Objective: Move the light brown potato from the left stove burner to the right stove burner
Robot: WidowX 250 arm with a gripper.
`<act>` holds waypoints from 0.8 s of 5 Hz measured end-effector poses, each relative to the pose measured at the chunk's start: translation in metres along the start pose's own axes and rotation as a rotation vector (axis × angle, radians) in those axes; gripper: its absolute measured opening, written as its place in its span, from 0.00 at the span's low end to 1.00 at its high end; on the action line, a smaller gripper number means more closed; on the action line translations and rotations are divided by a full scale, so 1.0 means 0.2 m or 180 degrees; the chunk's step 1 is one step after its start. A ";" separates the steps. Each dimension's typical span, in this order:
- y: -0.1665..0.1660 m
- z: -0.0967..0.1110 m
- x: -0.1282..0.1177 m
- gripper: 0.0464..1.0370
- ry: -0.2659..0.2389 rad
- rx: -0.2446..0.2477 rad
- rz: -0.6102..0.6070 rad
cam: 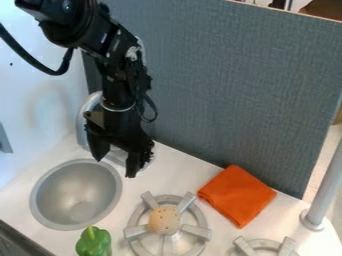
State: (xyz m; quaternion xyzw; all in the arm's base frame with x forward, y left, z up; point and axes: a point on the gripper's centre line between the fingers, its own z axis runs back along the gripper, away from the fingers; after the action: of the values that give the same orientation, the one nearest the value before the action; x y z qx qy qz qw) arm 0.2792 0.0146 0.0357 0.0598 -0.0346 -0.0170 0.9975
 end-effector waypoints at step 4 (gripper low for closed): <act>-0.15 -0.25 0.06 0.97 0.0256 -0.0222 -0.0592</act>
State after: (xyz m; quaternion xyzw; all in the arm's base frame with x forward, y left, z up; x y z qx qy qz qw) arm 0.2932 -0.0101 -0.0158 0.0287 0.0118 -0.1082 0.9936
